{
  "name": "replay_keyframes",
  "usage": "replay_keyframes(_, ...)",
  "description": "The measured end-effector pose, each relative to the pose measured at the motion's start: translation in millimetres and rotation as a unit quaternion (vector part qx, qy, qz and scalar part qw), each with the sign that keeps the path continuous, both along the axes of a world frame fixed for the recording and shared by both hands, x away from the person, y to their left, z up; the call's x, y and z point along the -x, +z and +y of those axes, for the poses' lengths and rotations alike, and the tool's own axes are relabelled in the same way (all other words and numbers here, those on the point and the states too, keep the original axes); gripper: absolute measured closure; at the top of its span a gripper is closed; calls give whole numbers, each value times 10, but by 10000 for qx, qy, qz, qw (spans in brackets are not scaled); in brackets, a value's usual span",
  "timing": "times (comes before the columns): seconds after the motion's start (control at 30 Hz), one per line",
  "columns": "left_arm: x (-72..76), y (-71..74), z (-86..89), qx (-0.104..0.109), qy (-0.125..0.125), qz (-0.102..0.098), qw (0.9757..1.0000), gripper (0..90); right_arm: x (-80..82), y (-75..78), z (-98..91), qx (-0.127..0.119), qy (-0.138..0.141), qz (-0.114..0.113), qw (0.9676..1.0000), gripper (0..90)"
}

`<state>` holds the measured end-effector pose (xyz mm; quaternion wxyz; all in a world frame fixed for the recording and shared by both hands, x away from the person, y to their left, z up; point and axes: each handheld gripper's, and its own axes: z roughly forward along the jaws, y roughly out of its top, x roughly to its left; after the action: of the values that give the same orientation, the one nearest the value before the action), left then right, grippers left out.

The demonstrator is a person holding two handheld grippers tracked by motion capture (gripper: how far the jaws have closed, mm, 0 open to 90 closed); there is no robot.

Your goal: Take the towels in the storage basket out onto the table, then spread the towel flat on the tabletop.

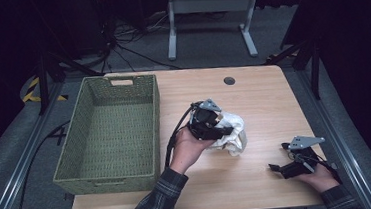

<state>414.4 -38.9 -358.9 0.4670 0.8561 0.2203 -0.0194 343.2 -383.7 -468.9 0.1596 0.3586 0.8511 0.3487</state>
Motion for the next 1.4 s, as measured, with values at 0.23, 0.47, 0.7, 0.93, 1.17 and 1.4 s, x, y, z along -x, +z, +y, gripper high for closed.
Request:
replay_keyframes(0.23,42,-177,-168,-161,-107,61,9998,706,1,0,-1,5,9,-2,10000,2)
replay_keyframes(0.47,73,-382,-324,-447,-295,111,9985,698,1,0,-1,5,9,-3,10000,2)
replay_keyframes(0.7,67,-666,-472,-850,-413,295,9951,659,1,0,-1,5,8,-2,10000,2)
replay_keyframes(0.93,98,-634,-432,-831,-318,177,9959,439,1,0,-1,5,9,-3,10000,2)
replay_keyframes(1.17,245,-426,-270,-665,-243,-50,9975,417,1,0,-1,5,10,-1,10000,2)
replay_keyframes(1.4,418,-403,-211,-608,-350,-50,9975,607,1,0,-1,7,10,-2,10000,1)
